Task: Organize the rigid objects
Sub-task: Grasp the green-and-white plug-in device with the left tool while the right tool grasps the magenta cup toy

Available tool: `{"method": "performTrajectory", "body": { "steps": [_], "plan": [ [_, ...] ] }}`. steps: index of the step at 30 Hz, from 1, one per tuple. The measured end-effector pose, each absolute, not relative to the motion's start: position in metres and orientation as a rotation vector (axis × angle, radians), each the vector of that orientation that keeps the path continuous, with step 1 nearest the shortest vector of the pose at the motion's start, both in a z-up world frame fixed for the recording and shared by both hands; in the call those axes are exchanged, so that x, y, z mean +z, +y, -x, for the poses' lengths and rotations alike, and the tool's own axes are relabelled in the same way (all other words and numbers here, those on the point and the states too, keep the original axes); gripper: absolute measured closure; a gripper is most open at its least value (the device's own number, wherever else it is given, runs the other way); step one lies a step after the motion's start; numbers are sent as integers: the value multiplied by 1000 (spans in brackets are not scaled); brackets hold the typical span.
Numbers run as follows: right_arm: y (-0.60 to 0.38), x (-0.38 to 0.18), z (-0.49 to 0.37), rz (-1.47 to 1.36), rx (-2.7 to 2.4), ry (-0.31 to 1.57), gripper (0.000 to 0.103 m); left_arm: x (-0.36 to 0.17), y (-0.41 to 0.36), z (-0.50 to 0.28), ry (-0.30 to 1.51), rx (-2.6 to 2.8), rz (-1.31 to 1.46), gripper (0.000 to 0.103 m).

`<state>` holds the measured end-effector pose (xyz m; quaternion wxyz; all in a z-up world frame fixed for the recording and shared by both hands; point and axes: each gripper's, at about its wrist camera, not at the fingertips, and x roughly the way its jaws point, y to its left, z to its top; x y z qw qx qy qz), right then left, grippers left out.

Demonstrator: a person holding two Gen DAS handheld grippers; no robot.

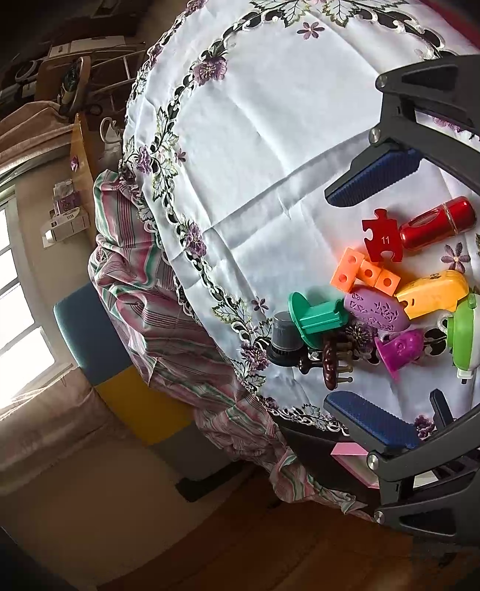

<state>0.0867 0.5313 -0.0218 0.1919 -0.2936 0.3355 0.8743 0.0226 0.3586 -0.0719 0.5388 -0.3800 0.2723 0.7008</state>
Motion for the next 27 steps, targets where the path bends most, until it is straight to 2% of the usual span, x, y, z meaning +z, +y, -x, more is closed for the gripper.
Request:
{"method": "performTrajectory", "body": {
  "steps": [2, 4, 12, 20, 27],
  "plan": [
    [534, -23, -88, 820, 2442, 953, 0, -78, 366, -20, 641, 1651, 921, 18],
    [535, -24, -88, 824, 2433, 961, 1, -85, 372, -20, 639, 1621, 955, 48],
    [524, -31, -71, 957, 2465, 905, 29, -79, 325, -23, 499, 1724, 998, 49],
    [481, -43, -41, 1219, 2587, 725, 43, -62, 261, -22, 341, 1840, 1048, 49],
    [424, -60, -15, 1463, 2629, 349, 46, -44, 226, -24, 267, 1896, 1023, 49]
  ]
}}
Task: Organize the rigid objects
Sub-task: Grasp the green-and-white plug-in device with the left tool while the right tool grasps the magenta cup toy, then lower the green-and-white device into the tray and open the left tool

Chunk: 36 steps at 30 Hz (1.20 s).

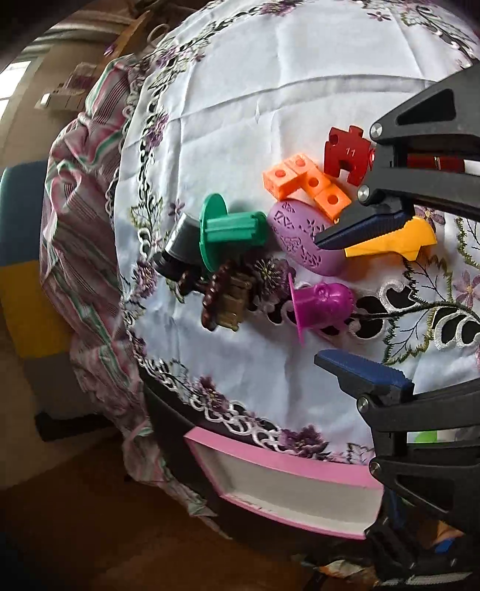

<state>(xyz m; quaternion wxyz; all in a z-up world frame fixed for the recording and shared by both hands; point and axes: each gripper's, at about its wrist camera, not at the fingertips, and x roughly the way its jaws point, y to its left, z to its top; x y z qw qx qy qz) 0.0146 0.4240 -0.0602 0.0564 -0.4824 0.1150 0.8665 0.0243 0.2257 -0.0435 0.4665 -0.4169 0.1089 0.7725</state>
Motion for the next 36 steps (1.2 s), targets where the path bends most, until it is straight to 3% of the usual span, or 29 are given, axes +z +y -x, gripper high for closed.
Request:
{"method": "performTrajectory", "body": {
  "steps": [10, 11, 12, 15, 20, 26, 36],
  "plan": [
    [412, -83, 22, 1572, 2563, 74, 47, -30, 179, -8, 123, 1985, 1033, 49],
    [411, -86, 25, 1586, 2563, 66, 54, -29, 170, -3, 96, 2006, 1042, 49],
    [408, -90, 28, 1610, 2557, 46, 71, -28, 165, 1, 83, 2020, 1046, 49],
    [397, -98, 30, 1649, 2533, -63, 71, -25, 140, 21, 38, 2114, 1065, 49],
    [407, -102, 29, 1683, 2524, 41, 72, -30, 96, 70, -77, 2260, 1150, 49],
    [404, -103, 30, 1673, 2516, 8, 72, -44, 69, 122, -161, 2336, 1239, 49],
    [402, -103, 31, 1656, 2513, -54, 72, -60, 81, 190, -52, 2437, 1268, 49]
  ]
}}
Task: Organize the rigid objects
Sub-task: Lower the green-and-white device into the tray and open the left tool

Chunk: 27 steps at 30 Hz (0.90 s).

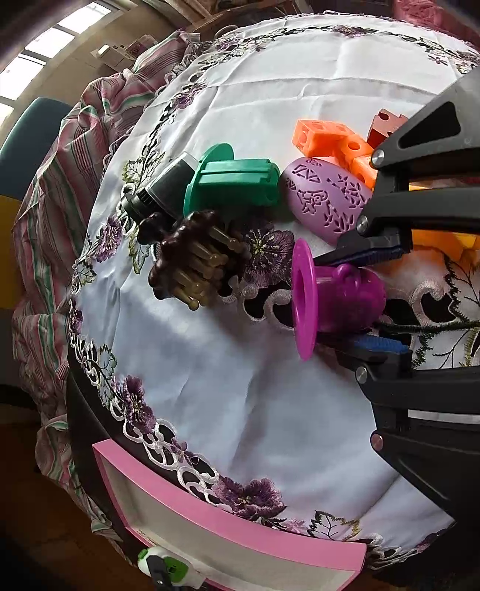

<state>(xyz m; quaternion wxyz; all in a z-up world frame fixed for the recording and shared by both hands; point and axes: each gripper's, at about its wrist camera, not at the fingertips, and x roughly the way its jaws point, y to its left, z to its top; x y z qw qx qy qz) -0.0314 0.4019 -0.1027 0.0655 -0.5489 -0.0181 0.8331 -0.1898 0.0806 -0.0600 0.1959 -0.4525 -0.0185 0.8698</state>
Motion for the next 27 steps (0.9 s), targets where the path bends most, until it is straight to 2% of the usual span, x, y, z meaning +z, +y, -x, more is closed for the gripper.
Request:
{"method": "performTrajectory", "body": {
  "steps": [12, 14, 15, 16, 20, 27],
  "plan": [
    [399, -103, 31, 1650, 2518, -82, 72, -76, 84, 223, 47, 2537, 1326, 47],
    [400, -103, 32, 1652, 2518, -75, 72, -71, 80, 216, 21, 2544, 1302, 38],
    [400, -103, 32, 1651, 2517, -70, 72, -68, 78, 211, 5, 2554, 1288, 30],
    [400, -102, 31, 1650, 2516, -67, 72, -64, 75, 206, -13, 2568, 1268, 28],
    [398, -102, 30, 1648, 2513, -69, 72, -53, 68, 175, -50, 2567, 1231, 29],
    [398, -103, 30, 1648, 2511, -63, 72, -49, 80, 104, 42, 2541, 1213, 29]
  ]
}}
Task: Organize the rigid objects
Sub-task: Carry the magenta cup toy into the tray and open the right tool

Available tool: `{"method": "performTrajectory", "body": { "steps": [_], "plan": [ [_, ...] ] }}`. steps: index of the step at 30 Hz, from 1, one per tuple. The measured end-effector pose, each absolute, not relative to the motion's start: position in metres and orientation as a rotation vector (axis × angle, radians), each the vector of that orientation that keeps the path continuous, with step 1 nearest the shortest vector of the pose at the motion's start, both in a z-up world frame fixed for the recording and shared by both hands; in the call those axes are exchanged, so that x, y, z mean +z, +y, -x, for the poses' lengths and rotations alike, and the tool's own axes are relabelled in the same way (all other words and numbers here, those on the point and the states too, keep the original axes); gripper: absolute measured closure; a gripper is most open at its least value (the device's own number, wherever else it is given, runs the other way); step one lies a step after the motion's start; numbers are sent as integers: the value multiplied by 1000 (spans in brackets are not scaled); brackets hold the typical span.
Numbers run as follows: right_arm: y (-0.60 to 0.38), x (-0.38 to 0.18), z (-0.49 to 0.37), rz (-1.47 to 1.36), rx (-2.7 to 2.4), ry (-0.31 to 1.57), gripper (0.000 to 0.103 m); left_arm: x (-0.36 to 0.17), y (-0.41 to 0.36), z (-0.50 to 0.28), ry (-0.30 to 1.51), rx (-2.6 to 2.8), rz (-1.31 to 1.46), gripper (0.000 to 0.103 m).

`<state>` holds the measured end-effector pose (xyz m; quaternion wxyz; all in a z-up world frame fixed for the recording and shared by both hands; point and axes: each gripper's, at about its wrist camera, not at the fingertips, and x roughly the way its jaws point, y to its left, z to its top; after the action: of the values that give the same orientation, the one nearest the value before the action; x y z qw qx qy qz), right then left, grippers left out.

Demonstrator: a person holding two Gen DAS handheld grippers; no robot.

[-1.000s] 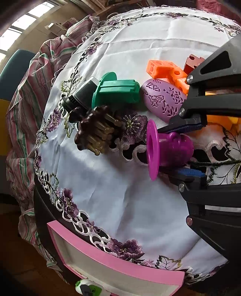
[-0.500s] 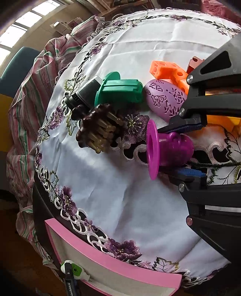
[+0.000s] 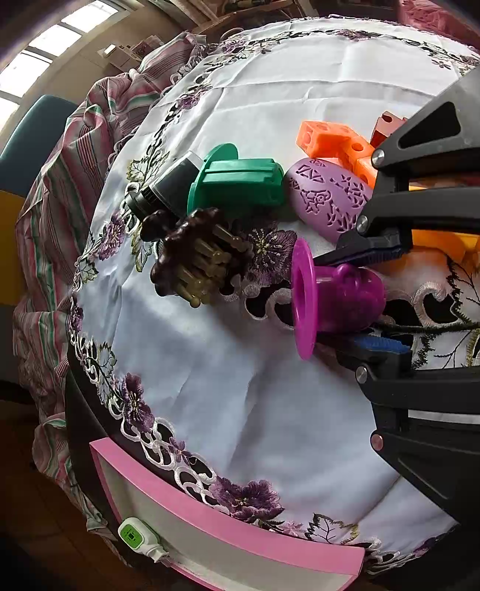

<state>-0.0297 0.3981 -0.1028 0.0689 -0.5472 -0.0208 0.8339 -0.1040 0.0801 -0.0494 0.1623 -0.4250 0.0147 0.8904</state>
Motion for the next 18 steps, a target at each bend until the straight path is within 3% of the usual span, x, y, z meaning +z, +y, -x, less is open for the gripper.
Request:
{"method": "performTrajectory", "body": {
  "steps": [18],
  "plan": [
    [408, -106, 28, 1672, 2520, 61, 71, -23, 97, 37, 125, 2524, 1129, 29]
  ]
}}
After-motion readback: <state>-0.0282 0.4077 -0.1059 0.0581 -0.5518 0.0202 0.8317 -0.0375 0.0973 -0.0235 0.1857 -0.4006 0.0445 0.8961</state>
